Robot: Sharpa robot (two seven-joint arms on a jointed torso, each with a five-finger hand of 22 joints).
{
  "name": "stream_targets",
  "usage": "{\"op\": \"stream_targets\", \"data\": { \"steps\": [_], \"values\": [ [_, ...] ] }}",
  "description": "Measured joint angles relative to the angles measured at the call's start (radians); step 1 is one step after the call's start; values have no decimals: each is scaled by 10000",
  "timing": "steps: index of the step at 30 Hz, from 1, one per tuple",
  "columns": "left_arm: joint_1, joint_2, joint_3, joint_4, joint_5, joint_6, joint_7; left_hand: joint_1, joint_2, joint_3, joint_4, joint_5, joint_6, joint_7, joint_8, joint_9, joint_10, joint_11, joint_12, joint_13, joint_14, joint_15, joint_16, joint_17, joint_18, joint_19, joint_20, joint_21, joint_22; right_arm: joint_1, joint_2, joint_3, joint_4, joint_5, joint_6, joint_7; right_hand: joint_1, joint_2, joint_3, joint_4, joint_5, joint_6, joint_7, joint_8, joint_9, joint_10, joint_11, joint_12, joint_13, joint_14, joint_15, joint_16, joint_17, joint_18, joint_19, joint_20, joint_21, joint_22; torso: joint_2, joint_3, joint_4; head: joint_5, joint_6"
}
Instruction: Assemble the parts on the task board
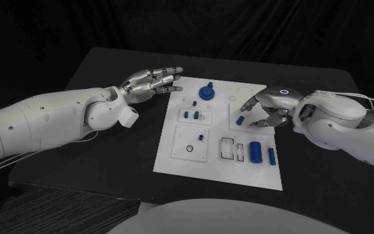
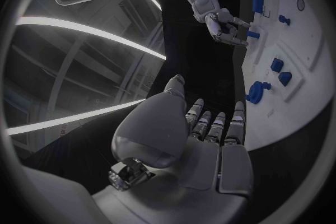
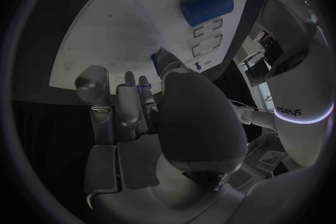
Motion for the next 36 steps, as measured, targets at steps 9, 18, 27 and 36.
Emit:
{"op": "stream_targets", "data": {
  "steps": [9,18,27,36],
  "values": [
    [-12,-9,0,3,0,6,21,0,0,0,0,0,5,5,0,-1,0,0,0,0,0,0,0,-1,-1,0,0,0,32,-239,340,3,-242,19,-35,163,220,220,272,-221,566,236,299,40,55,939,-94,137,26,128,128,186,203,-1,108,108,215,-1,-16,-24,1,35,0],
    [-23,-7,-1,2,0,18,22,39,39,0,0,0,108,36,0,1,0,0,0,0,0,0,0,-1,0,0,0,0,41,-365,571,3,-364,26,-143,310,258,258,650,-266,656,712,405,214,138,1776,-163,94,-25,136,136,231,292,0,144,72,347,-1,-22,-35,12,32,0],
    [-34,-4,-1,7,0,35,22,102,102,18,-18,80,195,102,40,14,27,26,40,14,0,0,39,0,0,0,-1,0,40,-414,661,5,-445,29,-374,440,406,304,1248,-396,915,2005,425,789,581,2274,-294,-204,-70,172,98,319,387,0,180,35,543,-1,-24,-36,14,32,0],
    [-44,-8,-1,24,0,49,22,224,224,138,-138,340,286,143,78,23,51,50,84,14,0,0,38,7,0,23,-24,0,12,-427,699,-3,-460,31,-764,528,537,358,1584,-710,902,2638,405,1173,844,2843,-445,-253,-69,161,-55,379,447,0,251,-36,716,0,-24,-36,7,47,0]
  ]
}}
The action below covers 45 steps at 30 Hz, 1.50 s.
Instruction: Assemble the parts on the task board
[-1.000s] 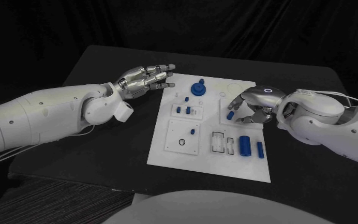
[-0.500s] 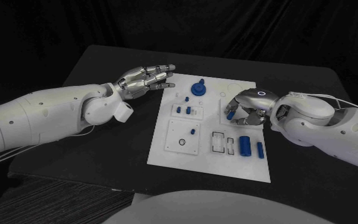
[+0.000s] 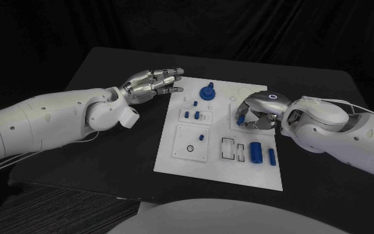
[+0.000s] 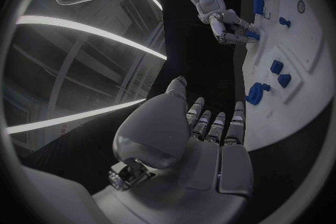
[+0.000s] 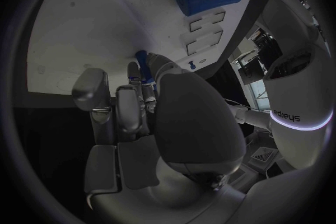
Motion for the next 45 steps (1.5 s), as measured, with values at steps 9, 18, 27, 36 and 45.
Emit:
{"op": "stream_targets", "data": {
  "steps": [9,18,27,36,45],
  "values": [
    [-8,-33,0,20,0,13,-5,65,65,98,-98,96,96,25,37,10,0,0,0,-1,0,0,0,-1,0,13,-13,0,-25,-13,-97,-7,142,2,-300,26,366,75,257,-317,-48,59,36,39,-2,268,-40,-121,-15,0,0,0,-36,-1,-2,-72,41,6,3,-1,-3,81,0],
    [-10,-53,0,27,0,13,-18,106,106,98,-98,117,143,1,37,9,0,0,0,9,0,0,0,-1,0,13,-13,0,-24,287,-473,0,920,3,-480,10,443,100,339,-428,20,109,-17,68,-2,368,-49,-215,-15,3,-61,-39,-80,-1,-2,-72,88,5,6,-6,-7,165,0],
    [-12,-2,0,-4,0,13,-33,106,106,126,-125,116,143,1,37,18,0,0,0,8,0,0,0,-2,0,13,-13,0,-33,791,-413,16,1883,147,-386,-32,456,114,409,-521,80,111,-21,67,-2,405,-12,-232,-15,6,-64,-39,-92,-1,-2,-72,130,4,4,-8,-1,238,0],
    [-18,43,0,-46,1,16,-39,105,106,126,-125,116,179,36,37,17,0,0,0,7,0,0,0,-2,0,12,-13,0,-44,794,572,13,1962,266,33,-79,456,114,468,-607,80,109,-22,-23,-1,405,-12,-232,-14,6,-64,-76,-92,-2,-38,-107,130,3,-12,-10,-6,453,0],
    [-24,91,0,-56,1,17,-39,105,105,126,-125,116,178,36,37,17,0,0,-1,6,0,0,0,-3,0,12,-13,0,-57,366,1787,12,1628,-240,721,-241,456,113,517,-661,78,50,4,-112,362,404,-12,-319,-15,6,-63,-78,-100,-2,-38,-107,130,2,-14,2,6,564,0]
  ]
}}
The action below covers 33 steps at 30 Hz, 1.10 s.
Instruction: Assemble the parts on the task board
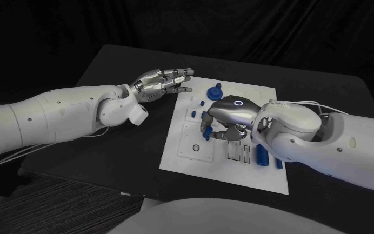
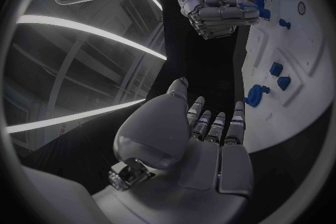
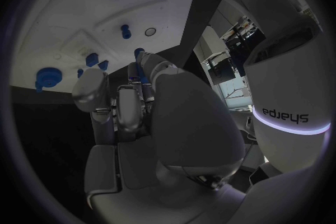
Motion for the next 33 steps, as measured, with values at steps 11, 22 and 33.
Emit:
{"op": "stream_targets", "data": {
  "steps": [11,22,33],
  "values": [
    [-1,54,1,-18,0,0,1,0,0,0,0,0,0,0,0,-1,0,0,0,-1,0,0,0,0,-1,0,0,0,1,-304,786,4,-399,-866,409,-71,-2,-3,30,-54,-3,-67,-5,-56,275,36,35,-60,-9,0,0,0,-1,0,0,0,0,-1,-1,-1,50,37,0],
    [-1,81,1,-47,0,4,3,0,0,0,0,0,0,0,0,-1,0,0,0,-1,0,0,0,-1,0,0,0,0,-16,-413,939,4,-508,-1178,620,-97,-3,-6,57,-108,18,-84,8,-115,272,36,36,-113,-17,0,0,-40,-33,0,0,0,-26,-2,19,-12,57,74,0],
    [-2,88,1,-51,0,9,3,0,0,-1,1,0,-1,0,0,-2,0,0,0,-2,0,0,0,-1,-1,0,0,0,-15,-499,1028,4,-547,-1270,816,-114,-44,-48,130,-204,167,-100,-7,-173,261,65,65,-177,1,0,1,-39,-33,0,-1,0,-52,-3,23,-15,-6,123,0]
  ]
}}
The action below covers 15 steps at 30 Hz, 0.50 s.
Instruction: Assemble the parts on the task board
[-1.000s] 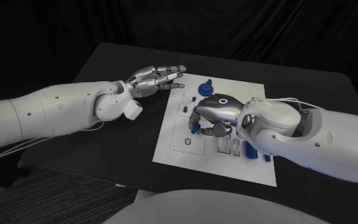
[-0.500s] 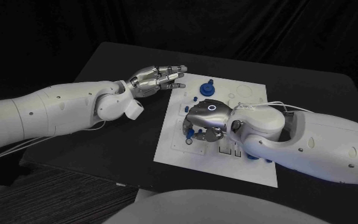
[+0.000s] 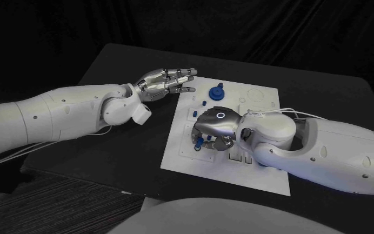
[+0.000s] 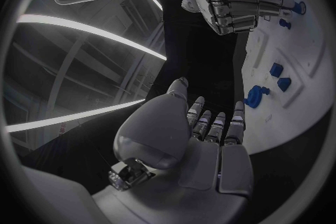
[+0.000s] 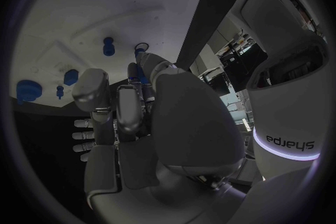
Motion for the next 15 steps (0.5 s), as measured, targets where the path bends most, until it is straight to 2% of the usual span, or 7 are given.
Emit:
{"op": "stream_targets", "data": {
  "steps": [15],
  "values": [
    [0,23,0,-22,0,6,-1,0,0,0,0,0,0,0,39,-1,34,33,0,-1,0,0,0,0,0,0,0,0,-16,-191,68,12,-94,-27,137,-23,-38,-39,83,-27,-1,-18,-17,-32,-21,28,28,-33,23,0,0,-39,-34,1,-37,-37,0,-1,-5,0,-9,-6,0]
  ]
}}
